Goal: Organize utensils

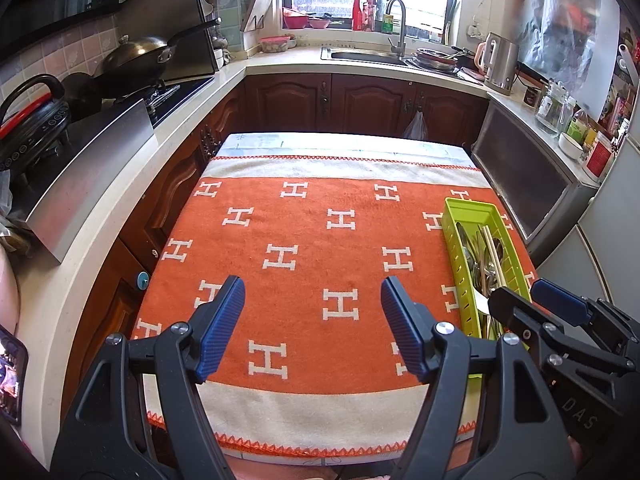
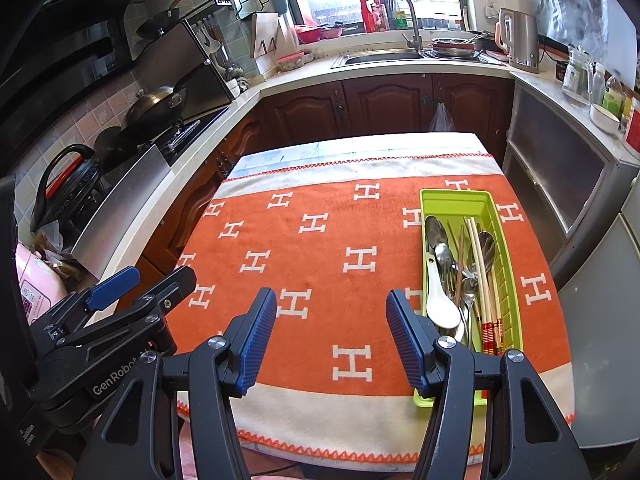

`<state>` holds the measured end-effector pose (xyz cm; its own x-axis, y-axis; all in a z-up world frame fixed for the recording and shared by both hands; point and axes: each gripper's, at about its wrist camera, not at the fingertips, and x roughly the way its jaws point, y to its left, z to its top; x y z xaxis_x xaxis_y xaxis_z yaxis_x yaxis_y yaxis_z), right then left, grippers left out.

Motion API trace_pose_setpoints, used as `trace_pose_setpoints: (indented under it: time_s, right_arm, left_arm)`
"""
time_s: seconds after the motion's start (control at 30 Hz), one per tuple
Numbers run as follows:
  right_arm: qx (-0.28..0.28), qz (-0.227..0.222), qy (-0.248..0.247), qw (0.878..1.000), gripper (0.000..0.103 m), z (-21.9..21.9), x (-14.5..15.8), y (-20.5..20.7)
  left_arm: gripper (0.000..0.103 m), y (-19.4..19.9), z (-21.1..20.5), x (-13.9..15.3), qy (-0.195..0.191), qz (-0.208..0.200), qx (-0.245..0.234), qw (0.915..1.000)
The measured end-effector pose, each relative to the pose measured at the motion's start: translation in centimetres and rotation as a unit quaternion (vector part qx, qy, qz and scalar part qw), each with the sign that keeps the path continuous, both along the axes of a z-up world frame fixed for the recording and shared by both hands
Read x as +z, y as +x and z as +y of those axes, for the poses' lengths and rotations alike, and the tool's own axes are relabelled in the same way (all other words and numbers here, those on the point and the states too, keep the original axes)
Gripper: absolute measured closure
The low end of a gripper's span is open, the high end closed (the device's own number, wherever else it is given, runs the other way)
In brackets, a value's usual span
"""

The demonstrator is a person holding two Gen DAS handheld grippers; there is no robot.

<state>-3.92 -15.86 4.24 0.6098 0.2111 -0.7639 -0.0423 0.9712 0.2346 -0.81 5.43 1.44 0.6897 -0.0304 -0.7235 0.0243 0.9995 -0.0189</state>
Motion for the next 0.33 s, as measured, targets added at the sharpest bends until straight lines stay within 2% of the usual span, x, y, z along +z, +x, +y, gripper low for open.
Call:
trace_pose_setpoints:
  time_s: [0.33]
  right_arm:
    - [0.001, 0.001, -0.001, 1.000, 0.045, -0.03, -0.02, 0.04]
  left_arm:
    - [0.035, -0.39, 0.38, -0.19, 0.000, 0.001, -0.001, 1.0000]
